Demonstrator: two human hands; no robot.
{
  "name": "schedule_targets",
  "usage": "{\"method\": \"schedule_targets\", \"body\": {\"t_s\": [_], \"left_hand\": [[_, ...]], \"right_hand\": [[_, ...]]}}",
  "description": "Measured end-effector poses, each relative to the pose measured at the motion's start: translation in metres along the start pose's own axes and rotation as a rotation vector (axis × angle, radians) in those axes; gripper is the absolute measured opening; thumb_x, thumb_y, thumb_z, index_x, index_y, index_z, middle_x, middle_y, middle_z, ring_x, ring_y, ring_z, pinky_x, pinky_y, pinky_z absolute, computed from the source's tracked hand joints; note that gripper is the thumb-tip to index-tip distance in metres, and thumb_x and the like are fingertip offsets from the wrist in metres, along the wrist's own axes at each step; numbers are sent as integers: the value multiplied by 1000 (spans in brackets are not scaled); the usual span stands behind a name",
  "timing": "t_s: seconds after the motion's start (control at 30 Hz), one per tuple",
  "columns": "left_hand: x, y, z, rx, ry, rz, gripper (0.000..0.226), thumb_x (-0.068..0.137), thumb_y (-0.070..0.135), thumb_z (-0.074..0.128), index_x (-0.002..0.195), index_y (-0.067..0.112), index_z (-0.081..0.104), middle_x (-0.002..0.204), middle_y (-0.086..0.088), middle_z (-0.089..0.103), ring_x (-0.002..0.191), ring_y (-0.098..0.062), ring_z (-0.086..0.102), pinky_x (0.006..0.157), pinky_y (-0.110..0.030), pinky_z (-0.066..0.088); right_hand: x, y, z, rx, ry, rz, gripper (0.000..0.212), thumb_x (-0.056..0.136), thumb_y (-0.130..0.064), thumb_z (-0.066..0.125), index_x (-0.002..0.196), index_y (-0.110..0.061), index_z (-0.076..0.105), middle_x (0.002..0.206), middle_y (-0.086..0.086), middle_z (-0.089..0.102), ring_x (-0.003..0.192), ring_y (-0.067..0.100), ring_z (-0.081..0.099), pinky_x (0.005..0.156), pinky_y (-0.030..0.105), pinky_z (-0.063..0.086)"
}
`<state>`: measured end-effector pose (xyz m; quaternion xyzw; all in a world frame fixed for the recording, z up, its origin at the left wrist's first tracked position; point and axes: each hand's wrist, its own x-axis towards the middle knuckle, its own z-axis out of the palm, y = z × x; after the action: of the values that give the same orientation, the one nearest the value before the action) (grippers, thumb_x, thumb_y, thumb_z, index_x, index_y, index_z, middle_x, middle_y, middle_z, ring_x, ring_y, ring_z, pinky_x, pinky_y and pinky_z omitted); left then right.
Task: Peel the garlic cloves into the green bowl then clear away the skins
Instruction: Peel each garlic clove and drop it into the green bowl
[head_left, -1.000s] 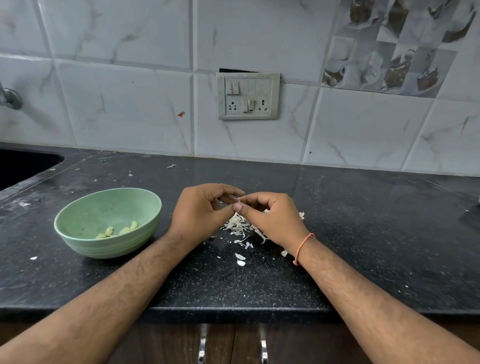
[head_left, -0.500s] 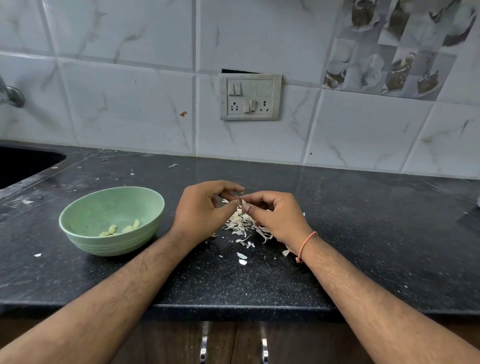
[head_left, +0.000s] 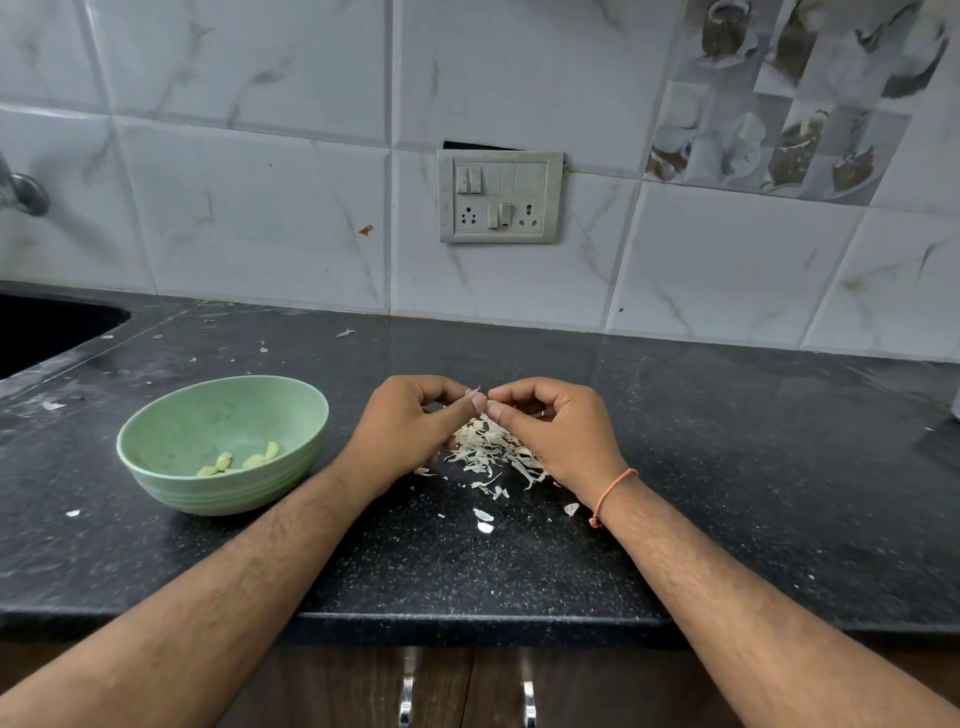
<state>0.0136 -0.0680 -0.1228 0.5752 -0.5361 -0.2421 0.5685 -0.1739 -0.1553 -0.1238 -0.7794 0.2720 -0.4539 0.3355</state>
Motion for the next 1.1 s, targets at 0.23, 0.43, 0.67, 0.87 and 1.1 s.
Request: {"method": "schedule_targets", "body": {"t_s": [0.23,0.43,0.67,0.87,1.1], "left_hand": [[0,0,1,11,-65,-31,11,100,34,74,96,25,77,63,-3,65,51,-18,51,51,-26,45],[-2,6,4,-382,-145,-187,13,100,23,72,100,10,73,71,-6,58,47,-7,41,40,-15,33],[0,7,4,-580,-165,-269,13,82,28,79,89,16,78,104,-16,59,64,-8,45,38,-11,34],[-2,9,5,-688,-222,-283,13,87,21,72,93,10,70,87,-6,63,62,-4,53,38,-11,37],[-7,14,11,-408,-102,-230,15,101,26,71,95,14,78,81,-8,72,53,-9,57,41,-17,39]], "right_hand": [[1,0,1,-7,-48,16,4,91,-30,85,94,-27,83,82,-10,79,75,4,71,72,25,56],[0,-3,4,93,-39,-54,2,96,-17,79,96,-17,81,82,0,77,72,8,67,71,27,57],[0,-5,5,184,-25,-102,3,97,-13,77,99,-13,80,87,-3,78,75,8,66,71,28,56],[-1,-5,9,199,-22,-126,3,100,-13,74,100,-15,76,88,-8,75,79,7,66,75,26,52],[1,-11,8,351,38,-64,5,97,-10,77,99,-14,79,89,4,79,85,19,75,85,41,63]]}}
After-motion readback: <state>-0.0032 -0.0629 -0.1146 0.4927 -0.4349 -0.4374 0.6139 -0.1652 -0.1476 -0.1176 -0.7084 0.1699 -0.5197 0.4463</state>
